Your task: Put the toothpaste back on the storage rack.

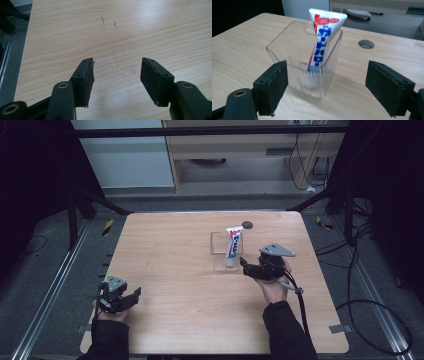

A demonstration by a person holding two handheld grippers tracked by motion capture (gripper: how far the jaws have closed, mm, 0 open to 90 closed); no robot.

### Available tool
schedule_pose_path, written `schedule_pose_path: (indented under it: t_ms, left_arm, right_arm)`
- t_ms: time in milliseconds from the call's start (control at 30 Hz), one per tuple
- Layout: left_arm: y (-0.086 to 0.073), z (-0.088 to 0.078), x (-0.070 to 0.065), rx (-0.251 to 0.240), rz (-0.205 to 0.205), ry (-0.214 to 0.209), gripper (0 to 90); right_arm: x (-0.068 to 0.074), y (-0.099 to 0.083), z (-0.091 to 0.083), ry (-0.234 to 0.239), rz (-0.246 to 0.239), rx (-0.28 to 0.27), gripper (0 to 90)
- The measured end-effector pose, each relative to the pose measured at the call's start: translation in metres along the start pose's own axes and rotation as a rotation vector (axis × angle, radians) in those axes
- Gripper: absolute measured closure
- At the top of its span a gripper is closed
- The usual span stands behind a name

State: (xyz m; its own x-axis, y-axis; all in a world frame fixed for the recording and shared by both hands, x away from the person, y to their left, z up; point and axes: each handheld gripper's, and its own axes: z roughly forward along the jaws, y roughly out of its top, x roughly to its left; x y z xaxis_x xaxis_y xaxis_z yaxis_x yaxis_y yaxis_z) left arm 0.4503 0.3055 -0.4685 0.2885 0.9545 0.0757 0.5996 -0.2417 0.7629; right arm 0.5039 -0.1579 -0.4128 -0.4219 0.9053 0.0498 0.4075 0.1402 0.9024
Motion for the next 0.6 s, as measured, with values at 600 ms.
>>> schedule_pose_path:
  t_ms: [600]
  left_arm:
    - [-0.001,-0.003,-0.001,-0.026,0.014,-0.03,37.2]
  right_arm:
    - [-0.028,-0.055,-0.051,0.011,-0.021,0.032,13.9]
